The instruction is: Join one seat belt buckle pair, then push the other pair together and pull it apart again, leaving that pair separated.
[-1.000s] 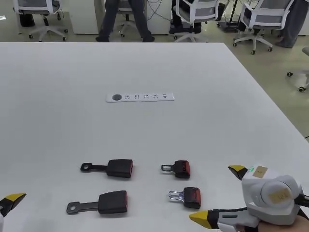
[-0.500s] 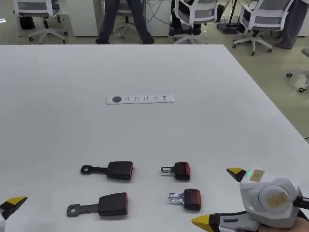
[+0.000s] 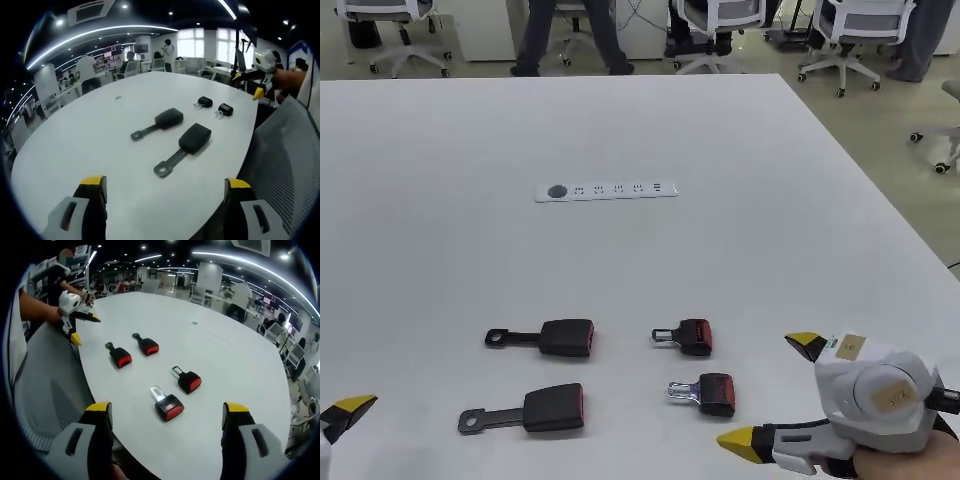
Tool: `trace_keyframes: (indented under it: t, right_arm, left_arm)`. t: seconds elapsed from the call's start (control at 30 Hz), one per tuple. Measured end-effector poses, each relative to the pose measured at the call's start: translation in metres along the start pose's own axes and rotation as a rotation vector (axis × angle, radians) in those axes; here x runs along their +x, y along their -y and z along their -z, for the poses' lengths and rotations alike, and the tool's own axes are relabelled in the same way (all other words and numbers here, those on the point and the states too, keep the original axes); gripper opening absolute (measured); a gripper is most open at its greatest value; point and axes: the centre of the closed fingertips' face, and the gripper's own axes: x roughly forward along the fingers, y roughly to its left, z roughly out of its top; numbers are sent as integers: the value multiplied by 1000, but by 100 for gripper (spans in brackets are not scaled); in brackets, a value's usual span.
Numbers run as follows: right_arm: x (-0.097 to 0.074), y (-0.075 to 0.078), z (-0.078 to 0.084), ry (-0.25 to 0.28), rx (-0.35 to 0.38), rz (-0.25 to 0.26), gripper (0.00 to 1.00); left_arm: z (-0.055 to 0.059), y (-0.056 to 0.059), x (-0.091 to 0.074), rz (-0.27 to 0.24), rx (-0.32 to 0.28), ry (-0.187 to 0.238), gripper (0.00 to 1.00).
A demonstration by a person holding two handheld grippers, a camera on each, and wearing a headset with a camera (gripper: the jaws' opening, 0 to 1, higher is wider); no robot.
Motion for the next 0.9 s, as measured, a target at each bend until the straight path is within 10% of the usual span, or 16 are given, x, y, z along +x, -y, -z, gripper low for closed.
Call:
trace_keyframes:
  t: [0.9]
  right_arm:
    - [-2,6,7,4,-5,20,90]
  left_arm:
    - [3,10,2,29,19,-28,99]
